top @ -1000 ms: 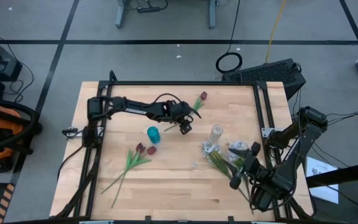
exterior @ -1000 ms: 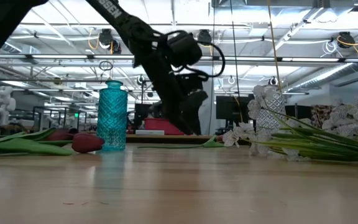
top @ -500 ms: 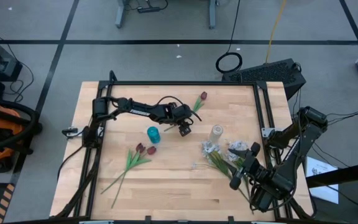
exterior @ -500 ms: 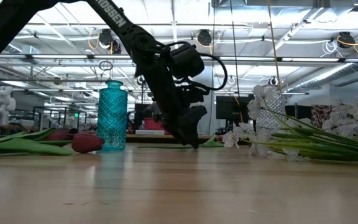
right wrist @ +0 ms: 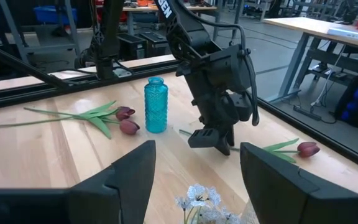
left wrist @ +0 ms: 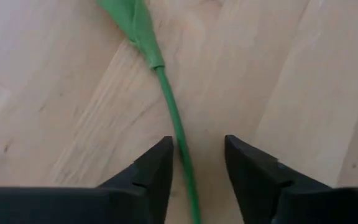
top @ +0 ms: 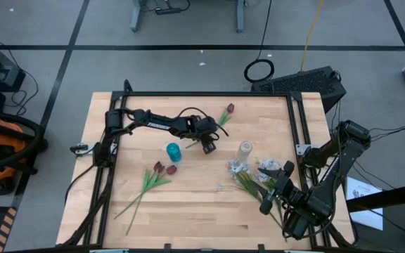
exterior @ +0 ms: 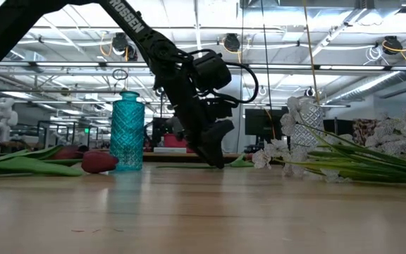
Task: Sort flowers into vase by color
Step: Put the top red tulip into the blue vase
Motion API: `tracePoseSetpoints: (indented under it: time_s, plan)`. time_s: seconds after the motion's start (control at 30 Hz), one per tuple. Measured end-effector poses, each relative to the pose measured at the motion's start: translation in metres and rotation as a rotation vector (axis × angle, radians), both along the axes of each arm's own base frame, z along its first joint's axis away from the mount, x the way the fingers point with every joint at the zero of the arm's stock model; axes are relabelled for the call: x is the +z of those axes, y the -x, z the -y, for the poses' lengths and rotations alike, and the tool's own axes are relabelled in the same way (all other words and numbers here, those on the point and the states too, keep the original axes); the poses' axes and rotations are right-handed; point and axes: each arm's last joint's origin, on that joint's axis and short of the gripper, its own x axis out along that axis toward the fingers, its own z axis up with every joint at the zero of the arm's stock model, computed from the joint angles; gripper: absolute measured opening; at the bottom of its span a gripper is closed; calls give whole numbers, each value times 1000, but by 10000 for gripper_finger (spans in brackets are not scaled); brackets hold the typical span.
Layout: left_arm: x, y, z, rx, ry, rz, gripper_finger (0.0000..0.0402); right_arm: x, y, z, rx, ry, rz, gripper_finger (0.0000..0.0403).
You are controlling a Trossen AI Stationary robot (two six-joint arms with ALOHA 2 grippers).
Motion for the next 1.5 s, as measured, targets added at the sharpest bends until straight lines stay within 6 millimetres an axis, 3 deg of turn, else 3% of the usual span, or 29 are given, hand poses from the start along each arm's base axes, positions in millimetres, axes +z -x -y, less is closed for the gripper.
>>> tracePoseSetpoints:
  time_s: [0.43,0.6,0.8,1.13,1.33,1.5]
  plan:
    - [-7,1,0,36,44,-8,11,0,0,0,2,2,-2,224]
    - [-1,1,0,36,41,6,6,0,0,0,2,-2,0,224]
    - [19,0,-1,38,50,-35,3,0,0,-1,1,-9,4,224]
    - [111,8,1,41,17,62,2,-1,-2,-4,14,-12,1,224]
    - [175,42,11,33,-1,142,1,-3,-4,-5,13,-2,4,224]
    - [231,79,39,-24,-11,271,1,-15,-12,-11,0,48,13,224]
